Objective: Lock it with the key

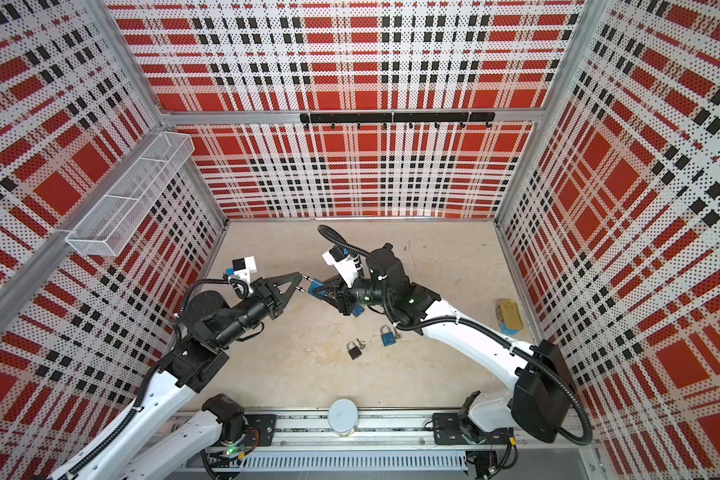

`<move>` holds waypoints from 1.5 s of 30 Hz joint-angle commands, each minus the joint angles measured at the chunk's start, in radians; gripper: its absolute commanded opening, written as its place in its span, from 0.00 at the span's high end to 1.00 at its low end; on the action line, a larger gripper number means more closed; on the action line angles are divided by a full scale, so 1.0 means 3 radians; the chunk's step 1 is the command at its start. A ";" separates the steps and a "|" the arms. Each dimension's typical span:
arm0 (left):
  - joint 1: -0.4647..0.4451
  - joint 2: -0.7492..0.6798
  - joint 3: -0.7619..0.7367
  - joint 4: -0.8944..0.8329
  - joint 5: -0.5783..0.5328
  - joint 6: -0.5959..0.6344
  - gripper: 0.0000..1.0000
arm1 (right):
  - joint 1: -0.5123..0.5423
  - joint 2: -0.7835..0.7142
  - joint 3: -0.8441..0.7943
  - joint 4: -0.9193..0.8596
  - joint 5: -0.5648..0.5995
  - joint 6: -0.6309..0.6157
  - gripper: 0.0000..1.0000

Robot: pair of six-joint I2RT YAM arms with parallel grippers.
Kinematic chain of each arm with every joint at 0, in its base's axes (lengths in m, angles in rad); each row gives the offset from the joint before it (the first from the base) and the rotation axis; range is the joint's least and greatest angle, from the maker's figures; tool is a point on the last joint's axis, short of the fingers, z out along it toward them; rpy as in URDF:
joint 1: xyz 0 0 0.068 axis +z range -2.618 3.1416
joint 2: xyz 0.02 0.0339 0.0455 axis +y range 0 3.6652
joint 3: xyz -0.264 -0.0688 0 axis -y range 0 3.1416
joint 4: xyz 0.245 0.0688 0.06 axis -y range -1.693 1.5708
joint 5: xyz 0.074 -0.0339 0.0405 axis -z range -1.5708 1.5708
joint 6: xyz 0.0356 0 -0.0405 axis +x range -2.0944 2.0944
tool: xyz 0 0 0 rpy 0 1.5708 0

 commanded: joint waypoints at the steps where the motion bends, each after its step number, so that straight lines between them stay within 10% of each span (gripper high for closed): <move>1: -0.0019 -0.0032 -0.0016 0.0265 0.0008 -0.0025 1.00 | -0.0019 0.0008 0.0116 0.0176 -0.0039 0.0023 1.00; 6: 0.0008 0.0080 0.0073 0.0082 0.0202 0.0302 0.99 | -0.0033 -0.0075 0.0187 -0.0058 -0.0095 0.0039 1.00; 14: 0.0088 0.0315 0.0353 -0.0080 0.0700 0.0882 0.61 | -0.0035 -0.0259 0.0339 -0.0649 -0.0263 0.0037 1.00; 25: 0.0478 0.0271 0.0387 -0.0177 0.1588 0.1176 0.62 | -0.0105 -0.0382 0.0505 -0.1030 -0.0641 0.0182 1.00; 45: 0.0359 0.0252 0.0259 -0.0096 0.1642 0.1440 0.61 | -0.0373 -0.0355 0.0553 -0.0902 -0.1469 0.0722 1.00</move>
